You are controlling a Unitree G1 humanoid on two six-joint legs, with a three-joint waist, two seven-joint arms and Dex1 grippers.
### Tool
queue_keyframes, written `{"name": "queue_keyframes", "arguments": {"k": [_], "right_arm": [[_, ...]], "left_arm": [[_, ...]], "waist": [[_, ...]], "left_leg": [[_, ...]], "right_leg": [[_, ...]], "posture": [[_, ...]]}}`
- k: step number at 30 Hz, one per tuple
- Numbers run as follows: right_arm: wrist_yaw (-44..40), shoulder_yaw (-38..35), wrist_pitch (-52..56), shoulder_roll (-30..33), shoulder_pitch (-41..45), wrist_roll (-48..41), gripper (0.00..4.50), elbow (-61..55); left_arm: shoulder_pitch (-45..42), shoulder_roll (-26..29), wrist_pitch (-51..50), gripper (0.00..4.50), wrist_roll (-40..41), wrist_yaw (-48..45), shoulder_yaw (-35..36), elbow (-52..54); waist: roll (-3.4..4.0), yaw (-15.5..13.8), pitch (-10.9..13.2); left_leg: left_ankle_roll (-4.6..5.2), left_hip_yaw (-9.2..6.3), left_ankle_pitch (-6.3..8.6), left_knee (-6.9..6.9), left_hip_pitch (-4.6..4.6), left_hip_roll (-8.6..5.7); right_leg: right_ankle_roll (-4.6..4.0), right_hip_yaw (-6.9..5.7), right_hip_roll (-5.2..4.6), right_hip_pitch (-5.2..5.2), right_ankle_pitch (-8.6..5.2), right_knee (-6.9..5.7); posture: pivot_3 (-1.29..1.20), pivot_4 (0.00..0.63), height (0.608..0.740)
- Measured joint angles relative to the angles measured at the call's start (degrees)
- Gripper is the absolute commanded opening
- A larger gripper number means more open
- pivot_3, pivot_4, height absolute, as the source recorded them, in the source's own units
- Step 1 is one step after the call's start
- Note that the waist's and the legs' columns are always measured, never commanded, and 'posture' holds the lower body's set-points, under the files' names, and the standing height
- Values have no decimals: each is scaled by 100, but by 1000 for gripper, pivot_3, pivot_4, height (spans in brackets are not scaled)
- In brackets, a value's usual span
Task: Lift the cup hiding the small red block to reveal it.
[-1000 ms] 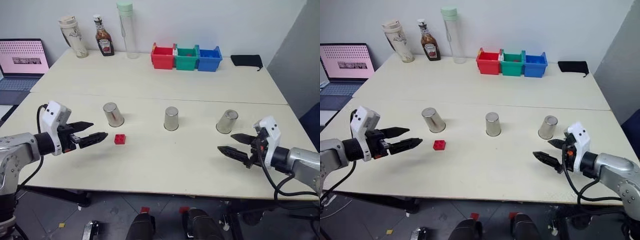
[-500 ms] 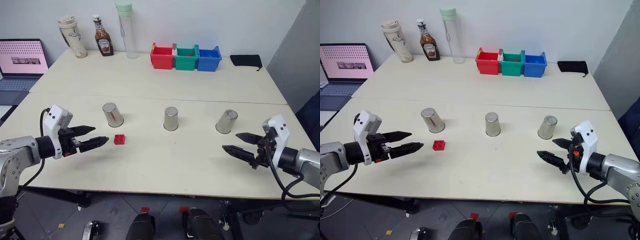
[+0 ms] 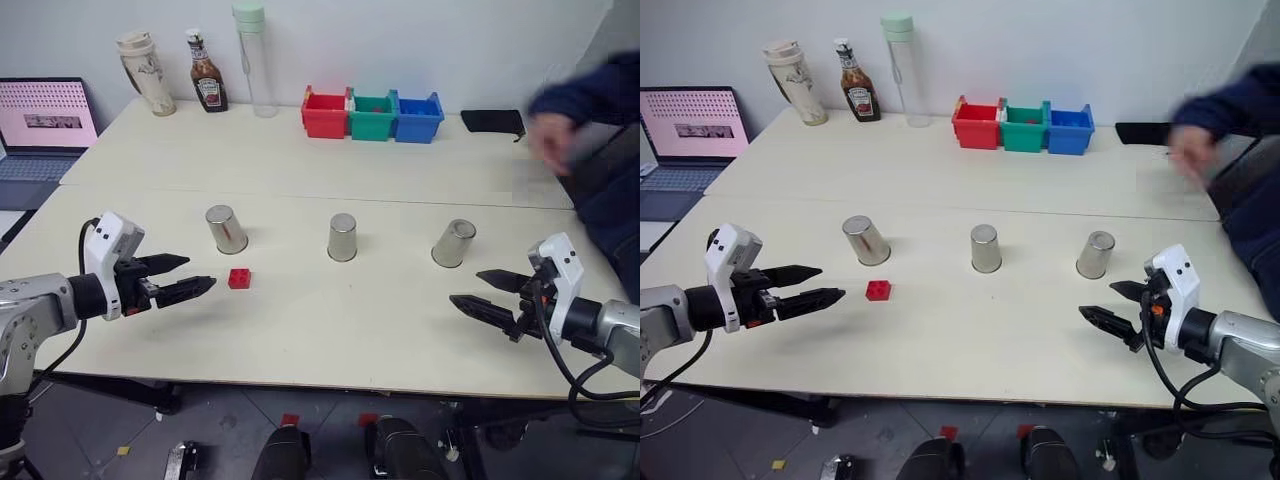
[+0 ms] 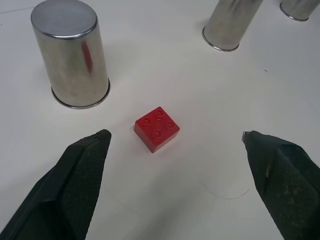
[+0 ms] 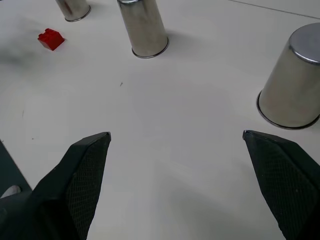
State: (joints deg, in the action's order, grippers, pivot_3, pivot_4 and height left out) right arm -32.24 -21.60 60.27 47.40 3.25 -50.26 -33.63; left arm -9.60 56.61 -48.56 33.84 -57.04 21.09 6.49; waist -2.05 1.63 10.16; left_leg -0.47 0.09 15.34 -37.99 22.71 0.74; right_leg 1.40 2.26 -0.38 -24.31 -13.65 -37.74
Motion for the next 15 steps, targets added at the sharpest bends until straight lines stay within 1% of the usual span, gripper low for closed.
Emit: {"name": "queue_keyframes", "arguments": {"k": [15], "right_arm": [[255,96,-62,-236,-20,-46,4500,-194]], "left_arm": [[-247,50,-3,4487,2,-105,-178,-40]], "waist": [[-1,0,0]], "left_leg": [[0,0,0,0,-1,0]], "right_leg": [[0,1,1,1,0,-3]], "posture": [[0,150,740]]}}
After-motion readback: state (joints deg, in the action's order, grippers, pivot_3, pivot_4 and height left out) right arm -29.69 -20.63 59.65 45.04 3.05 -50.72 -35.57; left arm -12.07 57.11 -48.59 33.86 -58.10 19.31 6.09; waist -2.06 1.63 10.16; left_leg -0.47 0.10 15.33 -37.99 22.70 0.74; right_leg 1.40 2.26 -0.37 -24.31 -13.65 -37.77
